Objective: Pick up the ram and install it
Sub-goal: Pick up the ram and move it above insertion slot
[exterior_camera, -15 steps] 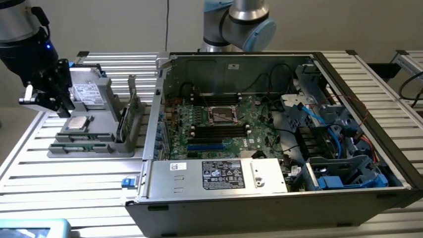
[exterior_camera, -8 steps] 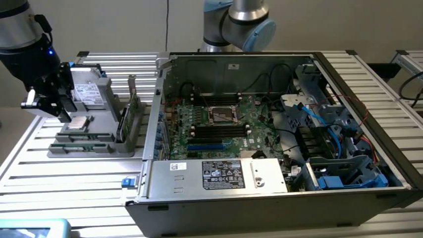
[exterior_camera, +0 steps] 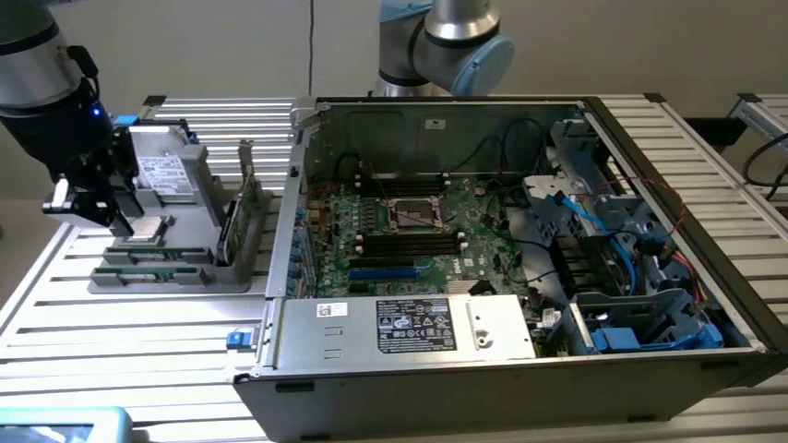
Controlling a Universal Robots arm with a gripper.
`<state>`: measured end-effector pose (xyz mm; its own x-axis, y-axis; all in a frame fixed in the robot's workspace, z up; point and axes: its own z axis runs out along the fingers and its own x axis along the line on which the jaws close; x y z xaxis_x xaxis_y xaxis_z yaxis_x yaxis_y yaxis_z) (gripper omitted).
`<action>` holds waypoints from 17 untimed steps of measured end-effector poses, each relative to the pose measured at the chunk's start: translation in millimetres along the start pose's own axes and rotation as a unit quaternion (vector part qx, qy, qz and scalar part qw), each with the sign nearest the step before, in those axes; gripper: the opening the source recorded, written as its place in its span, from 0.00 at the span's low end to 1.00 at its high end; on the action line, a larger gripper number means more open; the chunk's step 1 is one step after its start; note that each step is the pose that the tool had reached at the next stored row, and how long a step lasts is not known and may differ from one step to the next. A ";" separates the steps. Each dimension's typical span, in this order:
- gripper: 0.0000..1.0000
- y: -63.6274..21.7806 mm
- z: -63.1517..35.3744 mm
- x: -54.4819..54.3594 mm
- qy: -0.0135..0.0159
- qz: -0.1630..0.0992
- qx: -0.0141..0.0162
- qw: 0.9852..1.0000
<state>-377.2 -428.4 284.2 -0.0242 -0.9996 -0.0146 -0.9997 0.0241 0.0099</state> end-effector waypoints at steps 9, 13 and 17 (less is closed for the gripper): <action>0.39 -0.2 16.3 1.1 0.000 -0.010 0.000 1.000; 0.39 -0.9 23.6 1.5 0.000 -0.010 0.000 1.000; 0.39 -2.5 30.8 2.8 0.000 -0.010 0.000 1.000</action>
<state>-375.1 -430.8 253.3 -0.0051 -0.9999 -0.0147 -0.9999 0.0050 0.0099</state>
